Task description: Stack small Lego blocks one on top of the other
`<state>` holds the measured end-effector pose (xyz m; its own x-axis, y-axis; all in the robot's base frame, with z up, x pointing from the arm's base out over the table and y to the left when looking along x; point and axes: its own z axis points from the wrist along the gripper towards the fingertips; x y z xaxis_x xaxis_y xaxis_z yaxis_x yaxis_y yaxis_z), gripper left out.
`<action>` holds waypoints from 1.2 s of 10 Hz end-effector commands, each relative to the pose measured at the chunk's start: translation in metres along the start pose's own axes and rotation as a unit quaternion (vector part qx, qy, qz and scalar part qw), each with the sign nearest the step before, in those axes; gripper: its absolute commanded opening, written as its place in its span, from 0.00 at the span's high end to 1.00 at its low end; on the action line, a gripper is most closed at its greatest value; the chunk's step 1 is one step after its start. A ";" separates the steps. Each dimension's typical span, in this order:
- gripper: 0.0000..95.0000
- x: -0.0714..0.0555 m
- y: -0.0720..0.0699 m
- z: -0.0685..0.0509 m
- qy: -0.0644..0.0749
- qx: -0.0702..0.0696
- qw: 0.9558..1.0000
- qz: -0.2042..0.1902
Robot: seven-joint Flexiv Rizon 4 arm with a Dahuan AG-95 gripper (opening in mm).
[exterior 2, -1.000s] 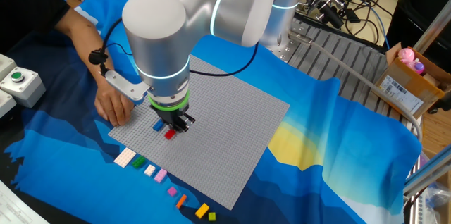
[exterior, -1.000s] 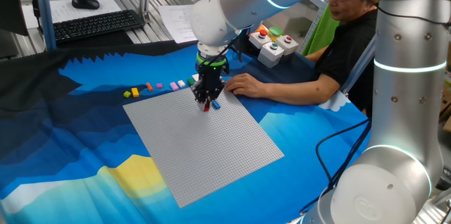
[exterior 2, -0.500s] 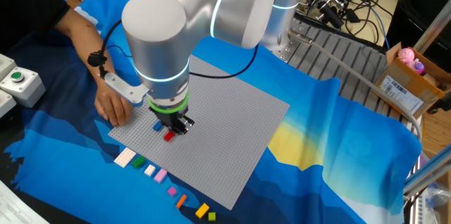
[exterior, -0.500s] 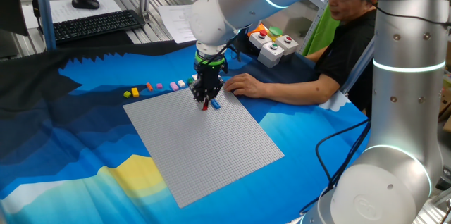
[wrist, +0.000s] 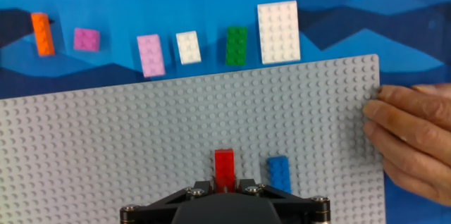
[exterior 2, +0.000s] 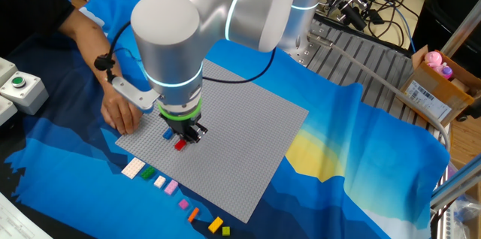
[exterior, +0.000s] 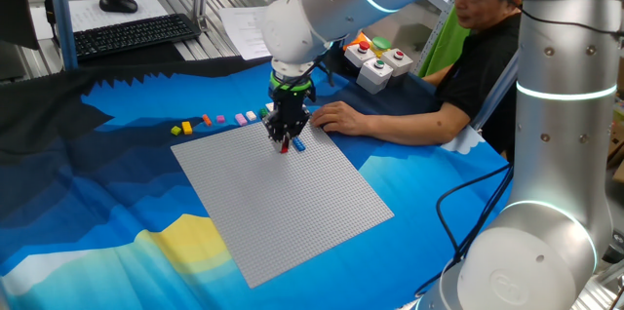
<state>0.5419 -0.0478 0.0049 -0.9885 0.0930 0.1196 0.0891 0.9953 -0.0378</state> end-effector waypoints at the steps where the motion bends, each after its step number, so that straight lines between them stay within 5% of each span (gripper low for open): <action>1: 1.00 -0.002 0.000 0.002 0.002 0.001 1.000 -0.002; 12: 1.00 -0.006 0.001 0.006 0.003 -0.005 1.000 -0.023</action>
<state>0.5479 -0.0470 0.0045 -0.9908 0.0476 0.1264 0.0453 0.9988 -0.0205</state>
